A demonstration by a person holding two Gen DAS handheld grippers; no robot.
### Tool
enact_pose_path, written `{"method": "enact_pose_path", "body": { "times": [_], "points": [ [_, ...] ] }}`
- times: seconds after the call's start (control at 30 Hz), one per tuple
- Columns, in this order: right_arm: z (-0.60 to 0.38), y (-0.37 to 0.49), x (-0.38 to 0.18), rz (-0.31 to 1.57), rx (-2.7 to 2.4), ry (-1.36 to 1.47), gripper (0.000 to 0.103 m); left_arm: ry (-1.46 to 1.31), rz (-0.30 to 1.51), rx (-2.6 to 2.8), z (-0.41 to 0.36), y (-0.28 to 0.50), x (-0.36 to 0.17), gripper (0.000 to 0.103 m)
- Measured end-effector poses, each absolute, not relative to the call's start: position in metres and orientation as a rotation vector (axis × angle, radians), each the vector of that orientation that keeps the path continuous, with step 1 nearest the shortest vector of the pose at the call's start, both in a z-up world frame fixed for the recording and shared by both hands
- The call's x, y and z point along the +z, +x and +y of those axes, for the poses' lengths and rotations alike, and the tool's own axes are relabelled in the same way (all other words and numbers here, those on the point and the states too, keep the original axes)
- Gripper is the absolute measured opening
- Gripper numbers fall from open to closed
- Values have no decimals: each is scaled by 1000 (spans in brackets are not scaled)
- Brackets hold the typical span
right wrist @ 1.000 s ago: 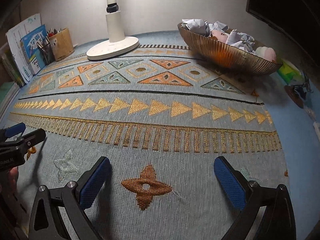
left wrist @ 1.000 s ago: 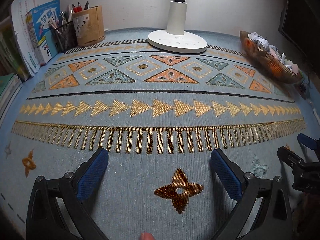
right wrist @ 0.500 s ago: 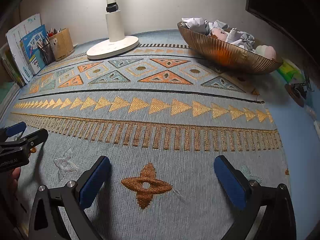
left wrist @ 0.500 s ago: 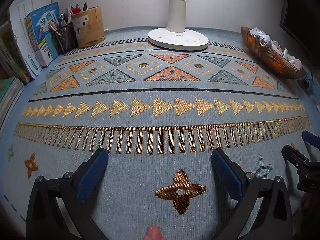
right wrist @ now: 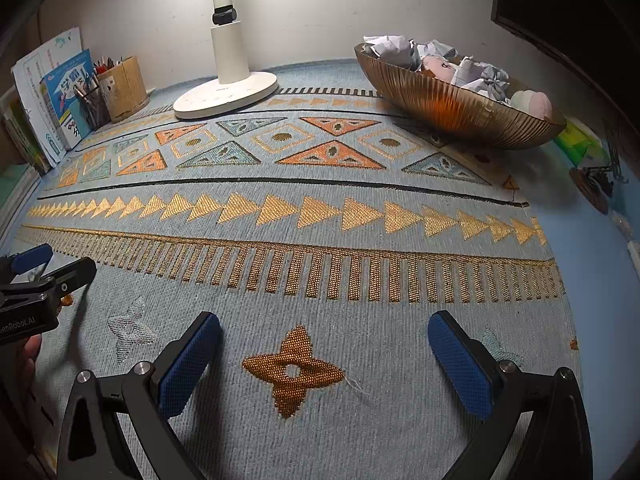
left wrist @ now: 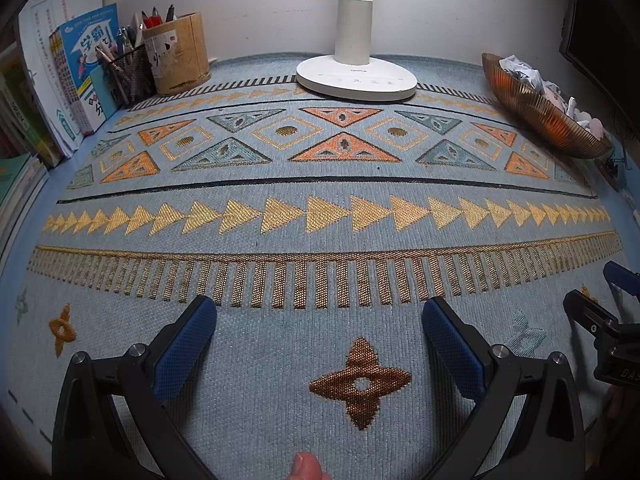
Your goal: Organize objects
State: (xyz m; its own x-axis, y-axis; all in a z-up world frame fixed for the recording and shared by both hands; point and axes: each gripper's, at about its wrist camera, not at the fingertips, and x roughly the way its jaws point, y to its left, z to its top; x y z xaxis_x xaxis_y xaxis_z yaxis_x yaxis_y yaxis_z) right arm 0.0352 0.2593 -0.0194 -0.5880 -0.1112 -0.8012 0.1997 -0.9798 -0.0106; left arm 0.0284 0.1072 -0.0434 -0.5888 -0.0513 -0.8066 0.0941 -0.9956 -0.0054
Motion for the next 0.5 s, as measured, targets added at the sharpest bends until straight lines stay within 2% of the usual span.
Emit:
{"method": "enact_pose_path", "body": {
  "times": [0.5],
  "points": [
    [260, 36, -19, 147, -2650, 1321, 103, 1383, 73, -2729, 107, 29, -44, 103]
  ]
}}
